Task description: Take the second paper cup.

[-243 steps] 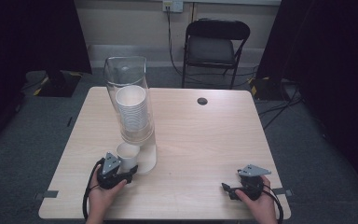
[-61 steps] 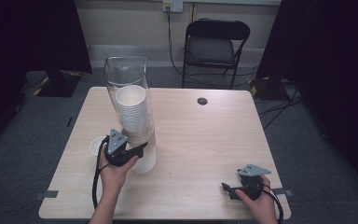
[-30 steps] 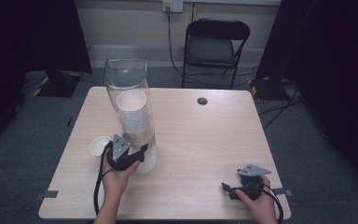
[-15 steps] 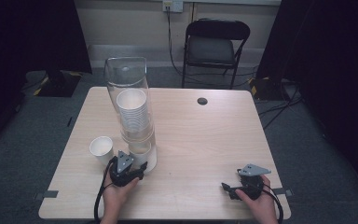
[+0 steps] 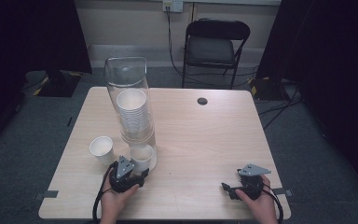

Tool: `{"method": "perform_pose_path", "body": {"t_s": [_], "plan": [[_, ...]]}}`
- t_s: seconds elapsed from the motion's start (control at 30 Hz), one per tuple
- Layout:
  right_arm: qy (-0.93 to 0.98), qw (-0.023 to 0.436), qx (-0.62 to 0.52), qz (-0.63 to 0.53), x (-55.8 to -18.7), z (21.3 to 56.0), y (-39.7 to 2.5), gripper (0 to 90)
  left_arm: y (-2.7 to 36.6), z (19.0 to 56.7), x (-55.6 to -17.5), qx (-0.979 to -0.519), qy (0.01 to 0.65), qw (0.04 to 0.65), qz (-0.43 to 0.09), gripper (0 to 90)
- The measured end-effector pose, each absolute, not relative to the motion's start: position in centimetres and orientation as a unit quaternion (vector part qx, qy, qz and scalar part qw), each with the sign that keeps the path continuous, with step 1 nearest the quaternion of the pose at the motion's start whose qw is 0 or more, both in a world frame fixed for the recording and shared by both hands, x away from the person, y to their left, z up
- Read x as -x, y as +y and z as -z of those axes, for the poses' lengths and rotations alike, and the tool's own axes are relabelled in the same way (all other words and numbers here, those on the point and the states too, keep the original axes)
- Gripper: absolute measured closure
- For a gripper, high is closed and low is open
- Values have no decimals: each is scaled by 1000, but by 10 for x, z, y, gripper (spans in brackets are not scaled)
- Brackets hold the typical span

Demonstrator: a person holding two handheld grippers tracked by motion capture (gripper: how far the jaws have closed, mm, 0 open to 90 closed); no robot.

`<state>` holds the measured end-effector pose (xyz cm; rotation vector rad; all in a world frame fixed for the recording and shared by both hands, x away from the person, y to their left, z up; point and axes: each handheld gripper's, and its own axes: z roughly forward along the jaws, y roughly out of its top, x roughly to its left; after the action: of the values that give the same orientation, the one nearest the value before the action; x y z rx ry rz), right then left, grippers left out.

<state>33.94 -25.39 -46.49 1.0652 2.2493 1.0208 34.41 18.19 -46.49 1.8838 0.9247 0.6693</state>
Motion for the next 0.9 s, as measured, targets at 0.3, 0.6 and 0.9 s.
{"method": "perform_pose_path", "body": {"t_s": [0.3,0.6,0.9], "plan": [[815,224,-386,-370,-339,465,-254,126,172,464,-339,-770,357,467,-248,352],[815,224,-386,-370,-339,465,-254,126,150,461,-338,-769,336,493,-230,351],[815,224,-386,-370,-339,465,-254,126,121,456,-353,-760,327,512,-234,348]]}}
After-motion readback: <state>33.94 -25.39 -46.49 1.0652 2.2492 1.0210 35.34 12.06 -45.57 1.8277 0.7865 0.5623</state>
